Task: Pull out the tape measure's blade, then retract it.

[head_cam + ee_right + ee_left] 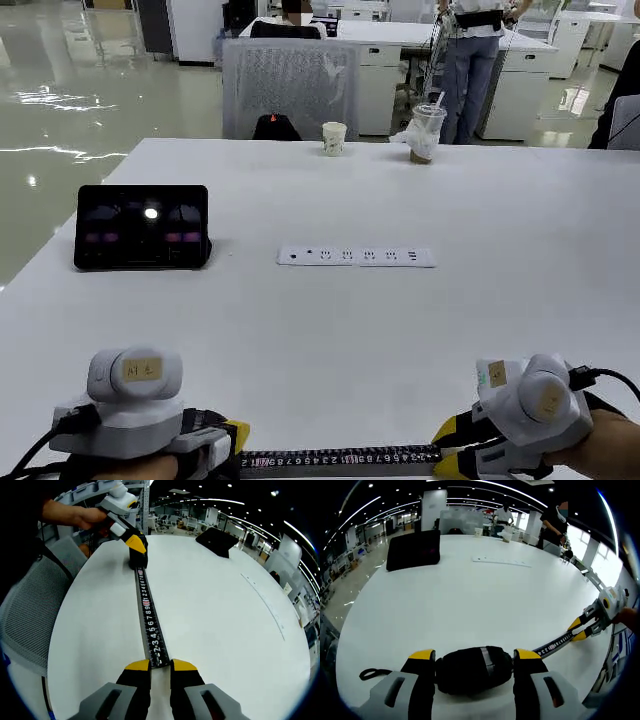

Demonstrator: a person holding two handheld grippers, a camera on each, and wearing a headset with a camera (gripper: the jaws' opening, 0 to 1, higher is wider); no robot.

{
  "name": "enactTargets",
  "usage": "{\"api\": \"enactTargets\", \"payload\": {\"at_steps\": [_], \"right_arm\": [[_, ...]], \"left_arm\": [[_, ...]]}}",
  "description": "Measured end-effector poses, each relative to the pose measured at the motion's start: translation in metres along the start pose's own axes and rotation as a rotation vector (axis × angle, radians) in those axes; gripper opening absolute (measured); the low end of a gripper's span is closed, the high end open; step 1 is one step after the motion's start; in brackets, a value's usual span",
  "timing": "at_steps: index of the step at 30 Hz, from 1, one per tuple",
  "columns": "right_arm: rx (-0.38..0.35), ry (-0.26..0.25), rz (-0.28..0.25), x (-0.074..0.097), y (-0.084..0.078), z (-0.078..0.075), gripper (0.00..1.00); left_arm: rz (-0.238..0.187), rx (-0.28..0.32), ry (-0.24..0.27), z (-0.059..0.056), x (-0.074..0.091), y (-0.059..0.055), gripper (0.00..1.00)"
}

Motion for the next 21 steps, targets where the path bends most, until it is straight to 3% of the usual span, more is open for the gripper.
{"api": "enactTargets", "payload": {"at_steps": [21], "right_arm": [[0.007,-0.020,-0.009,0.0002,-0.0004,-0.0020,0.10]], "left_arm": [[0.037,-0.007,0.012,-0.0008,-0.0059,-0.0048,0.62]]}}
Point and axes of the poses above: the centre of the closed fingertips' face, and the gripper's own axes: x roughly backward along the fingers, z roughly to its left, y roughly out of its top, the point moved 6 cm from there along x, roughly backward along the fingers, and after that the axes turned 14 degrees about -z, right-handed, at the moved point
